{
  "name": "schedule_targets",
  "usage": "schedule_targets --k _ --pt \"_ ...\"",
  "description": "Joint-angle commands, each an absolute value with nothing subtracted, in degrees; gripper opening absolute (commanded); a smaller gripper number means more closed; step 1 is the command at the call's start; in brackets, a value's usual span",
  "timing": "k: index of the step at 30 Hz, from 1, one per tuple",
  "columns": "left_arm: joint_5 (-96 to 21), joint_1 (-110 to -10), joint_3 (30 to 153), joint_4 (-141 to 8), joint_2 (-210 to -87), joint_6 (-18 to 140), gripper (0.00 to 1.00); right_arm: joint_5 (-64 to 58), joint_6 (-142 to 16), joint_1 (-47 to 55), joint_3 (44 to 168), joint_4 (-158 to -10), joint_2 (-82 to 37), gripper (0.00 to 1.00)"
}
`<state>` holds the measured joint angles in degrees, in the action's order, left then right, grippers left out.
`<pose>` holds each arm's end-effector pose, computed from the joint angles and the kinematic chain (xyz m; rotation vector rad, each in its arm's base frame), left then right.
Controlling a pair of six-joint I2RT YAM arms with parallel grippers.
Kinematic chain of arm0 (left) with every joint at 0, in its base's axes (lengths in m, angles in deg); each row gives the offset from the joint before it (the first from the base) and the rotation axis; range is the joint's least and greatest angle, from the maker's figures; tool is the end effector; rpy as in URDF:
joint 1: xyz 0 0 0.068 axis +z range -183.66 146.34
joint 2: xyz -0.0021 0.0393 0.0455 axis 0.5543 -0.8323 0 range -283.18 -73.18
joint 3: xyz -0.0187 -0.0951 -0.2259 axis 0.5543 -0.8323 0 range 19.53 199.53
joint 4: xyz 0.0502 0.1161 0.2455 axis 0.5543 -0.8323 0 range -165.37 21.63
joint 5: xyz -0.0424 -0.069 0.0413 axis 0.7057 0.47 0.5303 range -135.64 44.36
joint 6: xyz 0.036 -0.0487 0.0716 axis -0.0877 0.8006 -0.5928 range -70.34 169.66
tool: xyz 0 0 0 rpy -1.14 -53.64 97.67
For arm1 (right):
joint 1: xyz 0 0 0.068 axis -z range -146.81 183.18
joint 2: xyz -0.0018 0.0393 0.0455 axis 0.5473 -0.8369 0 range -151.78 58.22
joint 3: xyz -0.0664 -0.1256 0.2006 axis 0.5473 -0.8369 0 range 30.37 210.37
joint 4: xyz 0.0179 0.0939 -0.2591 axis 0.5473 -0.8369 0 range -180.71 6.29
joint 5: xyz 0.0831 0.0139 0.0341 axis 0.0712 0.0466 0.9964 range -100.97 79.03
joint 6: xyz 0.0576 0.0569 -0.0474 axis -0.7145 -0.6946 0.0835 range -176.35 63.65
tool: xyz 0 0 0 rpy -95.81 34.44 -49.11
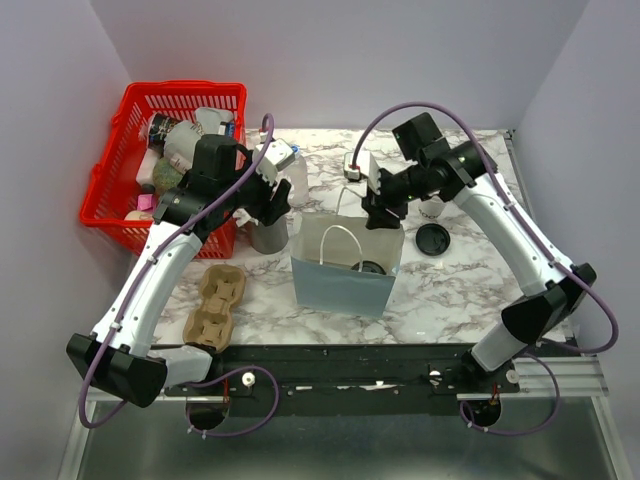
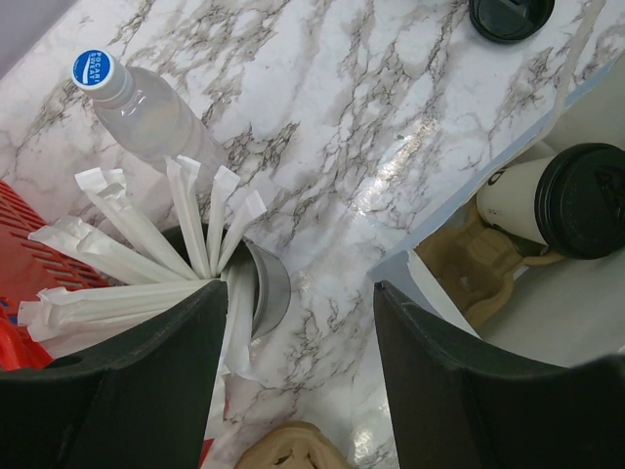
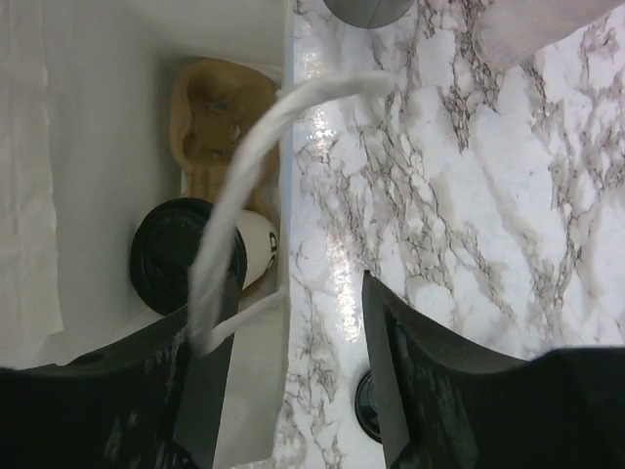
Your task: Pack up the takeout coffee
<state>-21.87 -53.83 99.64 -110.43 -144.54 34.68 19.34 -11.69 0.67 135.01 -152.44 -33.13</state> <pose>0.2882 -0.1422 0.3529 0.8711 1.9518 -0.4984 0.2712 0.2236 0.3467 -1.6774 1.7737 0.5749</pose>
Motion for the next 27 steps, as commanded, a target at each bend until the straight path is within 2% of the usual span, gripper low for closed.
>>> schedule_targets --k 1,2,4,5,8,15,27 --pt "-21.91 -53.35 99.68 -109.67 -143.58 35.34 0.70 21.90 -10.83 0.67 138.56 -154.11 -35.73 0.47" --pt "-21.82 -53.35 99.68 -109.59 -143.58 35.34 0.70 22.08 -10.57 0.67 138.91 -155.16 -35.99 0.34" --pt "-21.82 -53.35 99.60 -109.59 -143.67 35.34 0.70 22.52 -9.69 0.67 139.62 -156.22 -36.61 0.19" --pt "-21.91 -53.35 99.60 -109.59 -143.67 35.25 0.70 22.43 -9.51 0.58 139.79 -156.48 -36.70 0.09" --pt "-21.64 -53.35 99.33 -109.41 -143.76 35.25 0.70 20.68 -9.25 0.58 139.71 -155.18 -36.17 0.01" --pt "-21.56 -53.00 98.63 -108.53 -144.11 35.77 0.70 17.34 -8.10 0.58 138.57 -149.11 -32.22 0.01" --pt "-20.24 -52.38 98.28 -106.95 -144.99 37.09 0.70 13.21 -3.71 -3.64 126.88 -143.40 -24.49 0.01"
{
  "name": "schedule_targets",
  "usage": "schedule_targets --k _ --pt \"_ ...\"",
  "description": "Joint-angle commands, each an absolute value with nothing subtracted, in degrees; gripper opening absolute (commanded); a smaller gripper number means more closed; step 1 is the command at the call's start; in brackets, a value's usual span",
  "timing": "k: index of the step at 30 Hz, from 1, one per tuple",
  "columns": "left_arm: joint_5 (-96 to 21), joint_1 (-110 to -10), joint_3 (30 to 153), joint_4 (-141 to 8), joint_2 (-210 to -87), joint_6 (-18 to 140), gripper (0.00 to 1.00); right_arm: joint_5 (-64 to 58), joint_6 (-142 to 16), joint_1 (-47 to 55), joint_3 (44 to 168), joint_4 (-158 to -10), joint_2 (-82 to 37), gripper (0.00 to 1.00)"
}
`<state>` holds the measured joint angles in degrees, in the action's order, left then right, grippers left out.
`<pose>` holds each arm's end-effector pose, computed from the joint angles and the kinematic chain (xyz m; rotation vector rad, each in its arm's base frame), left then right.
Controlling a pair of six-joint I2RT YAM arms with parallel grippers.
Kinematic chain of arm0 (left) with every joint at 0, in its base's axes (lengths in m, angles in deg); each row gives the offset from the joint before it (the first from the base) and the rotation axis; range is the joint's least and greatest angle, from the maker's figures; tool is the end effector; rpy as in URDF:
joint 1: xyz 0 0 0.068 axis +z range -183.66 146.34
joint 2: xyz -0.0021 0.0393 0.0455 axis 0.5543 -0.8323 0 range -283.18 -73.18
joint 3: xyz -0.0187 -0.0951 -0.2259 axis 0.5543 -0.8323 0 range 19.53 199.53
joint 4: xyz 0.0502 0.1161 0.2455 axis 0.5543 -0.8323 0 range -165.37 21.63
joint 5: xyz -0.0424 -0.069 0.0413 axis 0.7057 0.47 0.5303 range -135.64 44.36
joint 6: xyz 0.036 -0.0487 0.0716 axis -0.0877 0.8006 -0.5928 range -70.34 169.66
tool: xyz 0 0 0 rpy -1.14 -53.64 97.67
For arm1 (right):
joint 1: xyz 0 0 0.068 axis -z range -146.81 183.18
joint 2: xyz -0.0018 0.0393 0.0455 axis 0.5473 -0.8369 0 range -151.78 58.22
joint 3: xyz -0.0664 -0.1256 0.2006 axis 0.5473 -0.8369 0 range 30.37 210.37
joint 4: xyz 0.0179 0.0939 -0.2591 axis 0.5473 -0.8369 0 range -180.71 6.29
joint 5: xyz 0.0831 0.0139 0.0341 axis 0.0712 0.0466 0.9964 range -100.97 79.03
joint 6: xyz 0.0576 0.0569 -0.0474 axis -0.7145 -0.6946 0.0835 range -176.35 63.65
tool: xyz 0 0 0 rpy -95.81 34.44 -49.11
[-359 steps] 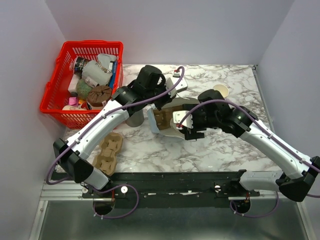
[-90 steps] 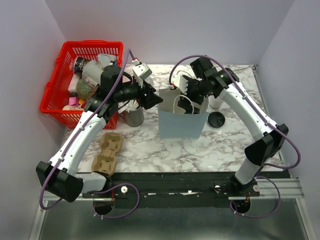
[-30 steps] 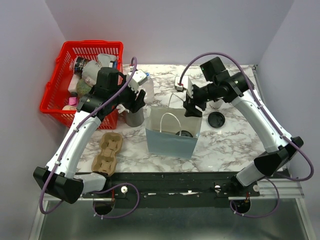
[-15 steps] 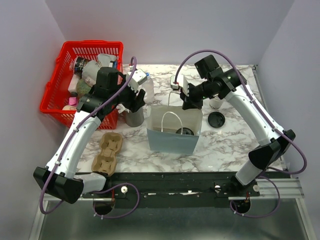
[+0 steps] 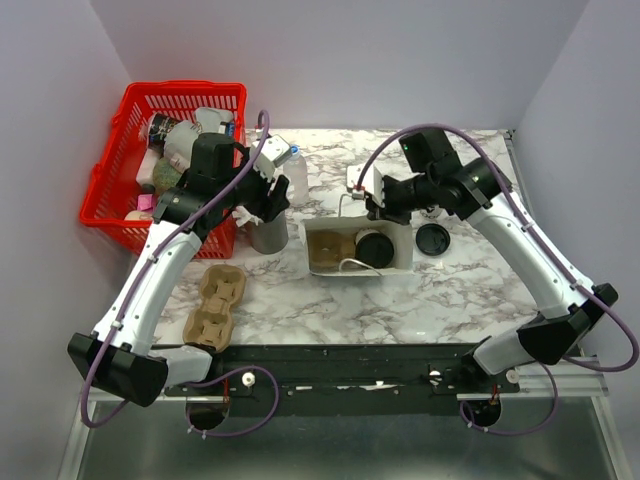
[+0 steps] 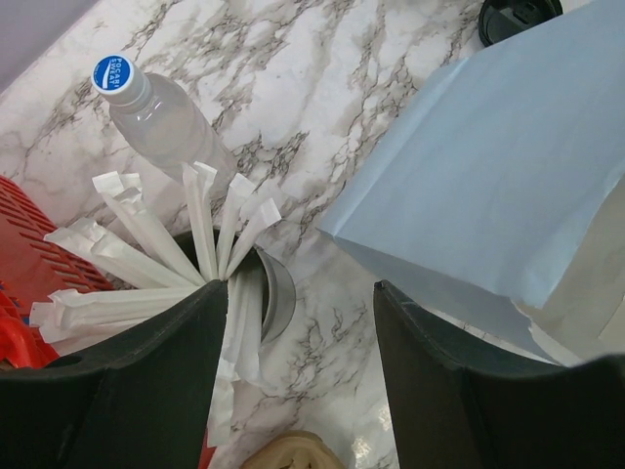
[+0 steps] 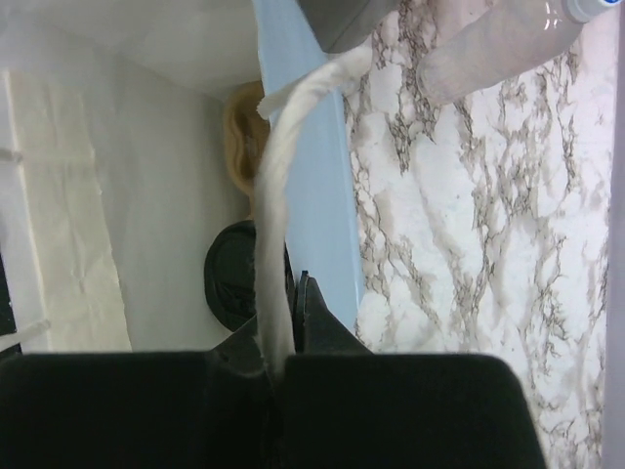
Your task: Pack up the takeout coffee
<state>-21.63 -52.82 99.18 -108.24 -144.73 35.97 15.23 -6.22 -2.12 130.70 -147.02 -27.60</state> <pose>0.2943 -0.1387 0.3538 0.8311 1.9412 -0.5012 0.2550 0.2264 0.3595 -1.7394 1.5819 0.4267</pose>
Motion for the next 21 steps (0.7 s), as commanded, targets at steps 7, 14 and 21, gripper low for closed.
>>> schedule_targets --k 7,14,21 --pt "-25.50 -52.21 99.15 -107.04 -145.87 37.45 0.68 10.49 -6.34 -3.90 126.43 -141.11 -24.83 0.01" --pt "-31.04 -51.86 102.75 -110.64 -150.52 35.42 0.60 6.52 -8.37 -3.82 127.75 -138.56 -27.73 0.06" --pt "-31.22 -51.86 105.82 -108.36 -156.22 35.77 0.55 4.24 -9.86 -3.47 127.49 -136.45 -29.22 0.16"
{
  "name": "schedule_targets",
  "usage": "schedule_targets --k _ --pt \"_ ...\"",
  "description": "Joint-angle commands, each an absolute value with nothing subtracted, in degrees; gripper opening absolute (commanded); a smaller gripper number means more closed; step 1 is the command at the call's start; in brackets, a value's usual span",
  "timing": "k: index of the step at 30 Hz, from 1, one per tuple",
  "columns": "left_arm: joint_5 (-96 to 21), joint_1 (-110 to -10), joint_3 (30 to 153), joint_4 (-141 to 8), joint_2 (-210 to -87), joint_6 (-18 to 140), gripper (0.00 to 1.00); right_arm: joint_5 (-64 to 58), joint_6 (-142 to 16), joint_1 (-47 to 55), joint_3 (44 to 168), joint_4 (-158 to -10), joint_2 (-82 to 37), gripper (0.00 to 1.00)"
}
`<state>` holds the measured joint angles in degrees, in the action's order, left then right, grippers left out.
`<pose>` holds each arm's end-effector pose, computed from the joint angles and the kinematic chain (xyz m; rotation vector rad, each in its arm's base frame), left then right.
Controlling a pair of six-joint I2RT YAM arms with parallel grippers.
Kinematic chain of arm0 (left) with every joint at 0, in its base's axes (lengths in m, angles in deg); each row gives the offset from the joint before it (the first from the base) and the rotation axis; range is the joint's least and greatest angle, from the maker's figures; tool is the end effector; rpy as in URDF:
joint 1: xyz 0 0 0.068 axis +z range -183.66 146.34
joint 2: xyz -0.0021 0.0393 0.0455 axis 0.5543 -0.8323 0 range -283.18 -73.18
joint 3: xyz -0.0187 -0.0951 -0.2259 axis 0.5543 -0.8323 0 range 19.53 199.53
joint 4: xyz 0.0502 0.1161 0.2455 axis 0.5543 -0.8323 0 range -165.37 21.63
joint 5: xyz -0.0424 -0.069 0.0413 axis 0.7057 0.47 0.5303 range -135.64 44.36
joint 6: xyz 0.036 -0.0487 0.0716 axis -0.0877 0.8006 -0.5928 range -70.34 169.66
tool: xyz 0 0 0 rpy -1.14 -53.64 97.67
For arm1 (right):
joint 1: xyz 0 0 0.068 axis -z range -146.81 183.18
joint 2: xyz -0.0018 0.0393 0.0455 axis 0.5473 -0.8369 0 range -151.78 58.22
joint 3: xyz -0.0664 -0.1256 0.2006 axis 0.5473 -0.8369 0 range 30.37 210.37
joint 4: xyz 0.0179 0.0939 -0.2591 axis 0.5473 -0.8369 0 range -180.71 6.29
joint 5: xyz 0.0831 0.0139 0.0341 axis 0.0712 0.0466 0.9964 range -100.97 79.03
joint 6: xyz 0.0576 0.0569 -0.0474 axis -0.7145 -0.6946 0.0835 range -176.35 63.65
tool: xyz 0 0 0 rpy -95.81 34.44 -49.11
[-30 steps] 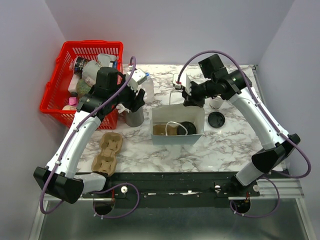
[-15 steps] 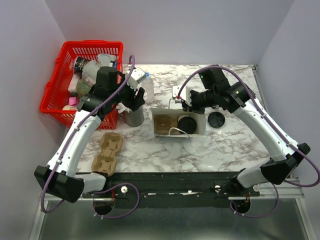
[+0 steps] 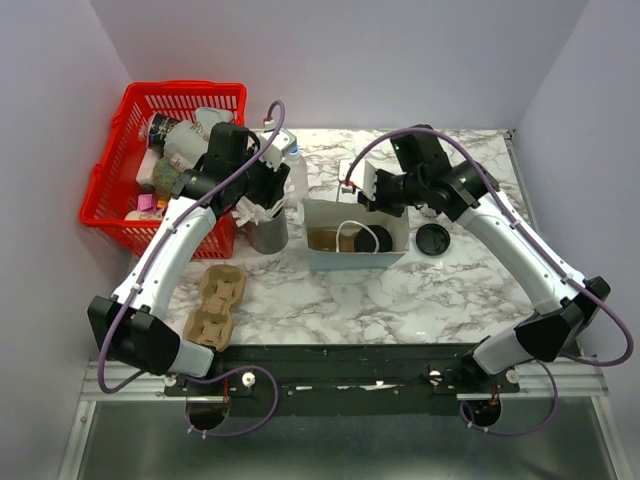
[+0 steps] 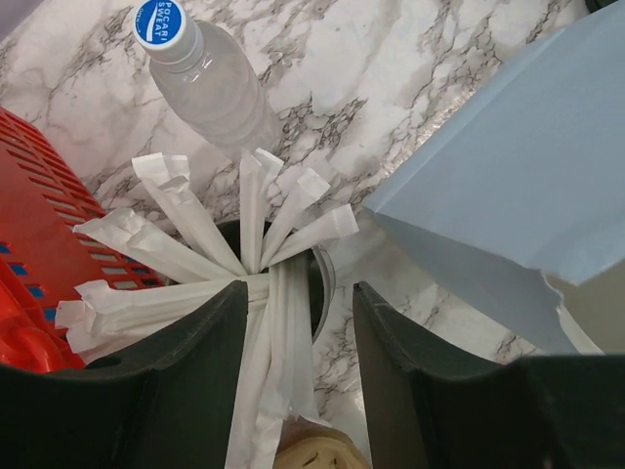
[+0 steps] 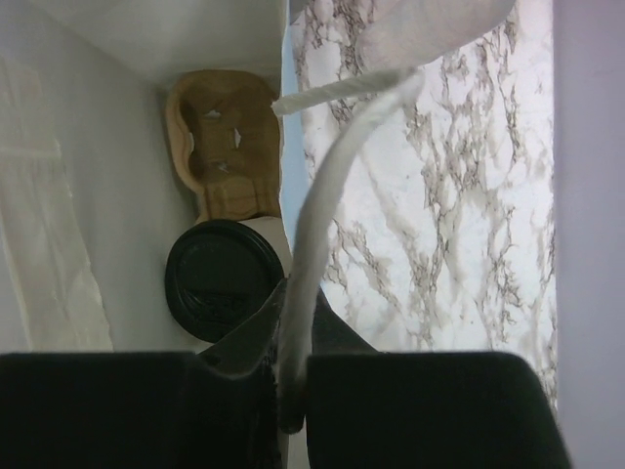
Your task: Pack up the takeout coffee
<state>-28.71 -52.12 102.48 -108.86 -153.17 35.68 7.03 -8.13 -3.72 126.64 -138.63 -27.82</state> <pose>0.3328 -0.1371 0.3249 0.7735 2.0784 -0.3715 0.2717 0.2367 0.3457 -1.6775 1.6006 0.2692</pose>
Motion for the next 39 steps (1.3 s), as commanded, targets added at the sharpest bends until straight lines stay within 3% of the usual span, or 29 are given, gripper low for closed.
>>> schedule_targets --k 1,14,20,23,27,30,39 --pt "-31.66 -51.86 106.62 -108.36 -157.02 36.04 0.55 4.24 -10.47 -3.12 127.84 -136.45 -29.40 0.18" --pt "-33.77 -51.77 111.11 -105.99 -165.99 35.34 0.52 4.68 -11.88 -1.97 130.39 -136.71 -30.72 0.22" --pt "-32.54 -51.77 112.16 -105.28 -167.84 35.51 0.38 4.85 -11.88 -2.06 130.74 -136.71 -31.34 0.22" --pt "-32.37 -51.77 113.30 -106.15 -167.84 35.34 0.27 4.77 -11.88 -1.97 131.27 -136.71 -31.69 0.22" --pt "-31.14 -51.51 114.54 -107.56 -166.70 33.76 0.05 4.68 -11.97 -1.88 131.36 -136.45 -31.95 0.22" --pt "-30.17 -50.89 114.97 -108.44 -165.91 33.49 0.00 4.50 -11.97 -1.88 131.18 -136.36 -32.13 0.22" --pt "-27.36 -50.36 114.62 -108.62 -163.71 33.75 0.00 4.15 -12.76 -1.36 132.23 -136.36 -33.18 0.22"
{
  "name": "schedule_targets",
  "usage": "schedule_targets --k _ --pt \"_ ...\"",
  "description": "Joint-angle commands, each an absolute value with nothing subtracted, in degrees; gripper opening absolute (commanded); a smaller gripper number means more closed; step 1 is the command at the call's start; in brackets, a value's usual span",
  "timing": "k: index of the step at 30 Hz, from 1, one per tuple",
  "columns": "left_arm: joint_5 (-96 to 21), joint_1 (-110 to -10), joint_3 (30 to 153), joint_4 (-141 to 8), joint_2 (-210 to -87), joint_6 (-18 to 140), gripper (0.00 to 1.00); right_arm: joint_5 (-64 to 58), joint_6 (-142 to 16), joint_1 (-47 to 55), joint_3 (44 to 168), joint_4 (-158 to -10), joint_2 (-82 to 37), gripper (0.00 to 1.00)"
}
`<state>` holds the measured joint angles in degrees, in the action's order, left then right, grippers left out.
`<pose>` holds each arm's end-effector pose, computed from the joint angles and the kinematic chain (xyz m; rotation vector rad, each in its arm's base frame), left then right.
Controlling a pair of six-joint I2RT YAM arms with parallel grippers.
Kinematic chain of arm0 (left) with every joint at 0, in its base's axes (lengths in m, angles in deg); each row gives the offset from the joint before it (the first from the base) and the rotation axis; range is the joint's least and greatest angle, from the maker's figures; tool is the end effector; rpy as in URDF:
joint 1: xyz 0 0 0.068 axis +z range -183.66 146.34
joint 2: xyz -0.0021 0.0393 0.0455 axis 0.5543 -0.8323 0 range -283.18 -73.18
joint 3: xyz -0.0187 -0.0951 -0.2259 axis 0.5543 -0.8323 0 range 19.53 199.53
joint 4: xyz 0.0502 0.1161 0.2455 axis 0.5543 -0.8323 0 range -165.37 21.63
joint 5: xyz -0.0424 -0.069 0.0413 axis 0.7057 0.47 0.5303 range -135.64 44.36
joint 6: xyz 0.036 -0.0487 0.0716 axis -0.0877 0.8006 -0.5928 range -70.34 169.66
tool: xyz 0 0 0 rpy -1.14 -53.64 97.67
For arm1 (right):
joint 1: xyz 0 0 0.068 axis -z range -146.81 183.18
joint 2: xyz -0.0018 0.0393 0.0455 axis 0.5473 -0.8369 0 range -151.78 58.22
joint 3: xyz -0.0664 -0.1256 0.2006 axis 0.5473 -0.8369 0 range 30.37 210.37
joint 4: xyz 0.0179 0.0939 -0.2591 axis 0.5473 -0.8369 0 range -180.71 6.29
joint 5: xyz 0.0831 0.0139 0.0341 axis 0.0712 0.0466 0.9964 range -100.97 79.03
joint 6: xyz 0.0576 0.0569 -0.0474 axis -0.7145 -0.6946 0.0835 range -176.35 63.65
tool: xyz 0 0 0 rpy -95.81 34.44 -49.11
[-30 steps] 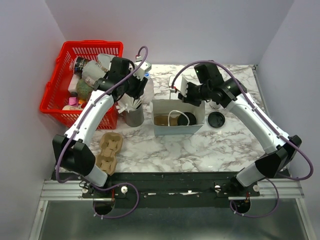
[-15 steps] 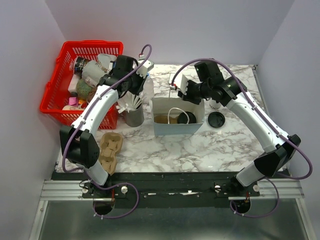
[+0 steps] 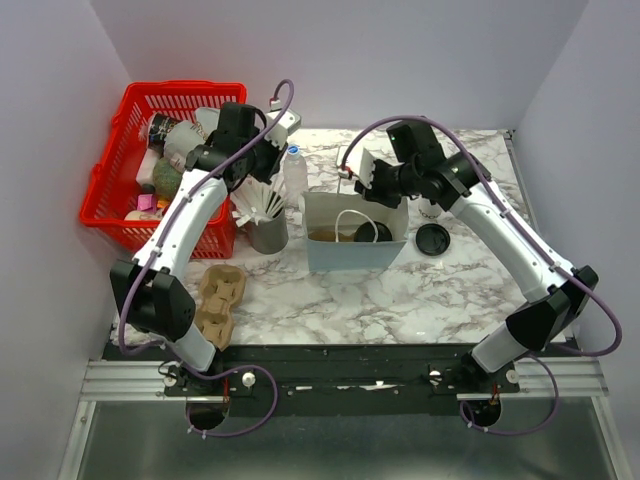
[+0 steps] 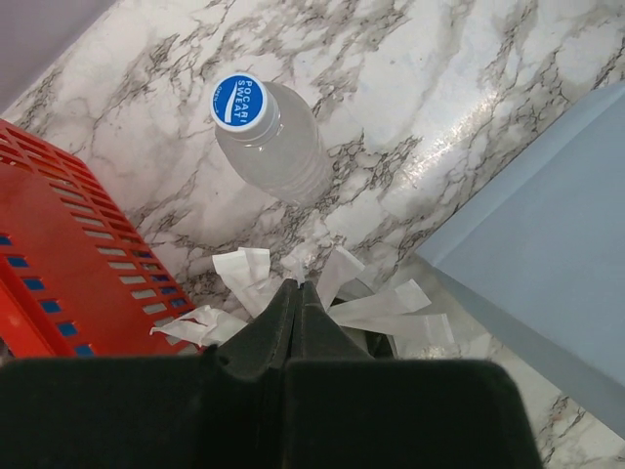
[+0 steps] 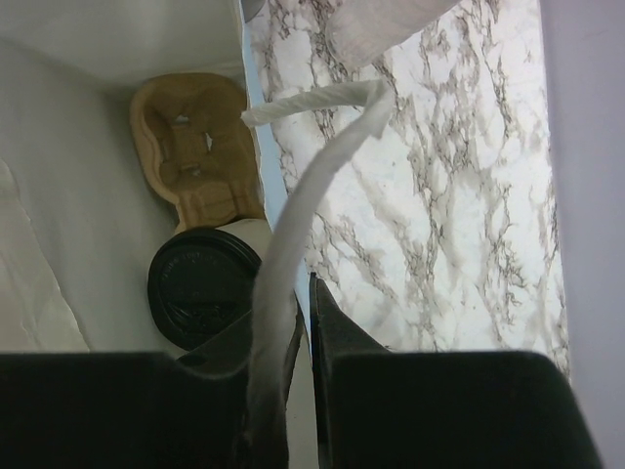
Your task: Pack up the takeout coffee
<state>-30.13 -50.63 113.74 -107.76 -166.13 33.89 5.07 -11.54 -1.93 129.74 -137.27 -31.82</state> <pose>0.3891 -0.1424 0.3189 0.7671 2.0896 -0.3138 0.2965 0.2371 0.3426 -1.5915 1.6850 0.2421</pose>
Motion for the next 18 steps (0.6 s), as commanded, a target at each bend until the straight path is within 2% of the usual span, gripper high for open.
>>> schedule_targets --k 1,2,5,6,7,18 --pt "-27.10 -50.45 115.93 -108.71 -163.54 33.93 0.00 4.15 -13.02 -1.18 132.50 -136.36 -33.18 0.24" --pt "-26.83 -50.45 116.73 -108.71 -163.19 34.19 0.00 3.89 -13.20 -0.92 132.67 -136.36 -33.18 0.27" --pt "-26.56 -50.45 119.80 -108.18 -161.26 34.02 0.00 2.84 -14.07 -0.83 132.85 -135.48 -33.36 0.69" --pt "-26.65 -50.45 120.42 -108.09 -160.21 33.84 0.00 2.75 -14.51 -0.83 133.29 -135.48 -33.71 0.92" --pt "-26.57 -50.45 121.90 -108.09 -159.76 33.67 0.00 2.66 -15.30 -0.74 134.68 -135.65 -34.49 0.99" --pt "-22.09 -50.45 132.81 -111.78 -155.46 37.00 0.00 4.85 -21.19 0.75 151.47 -140.75 -39.60 1.00"
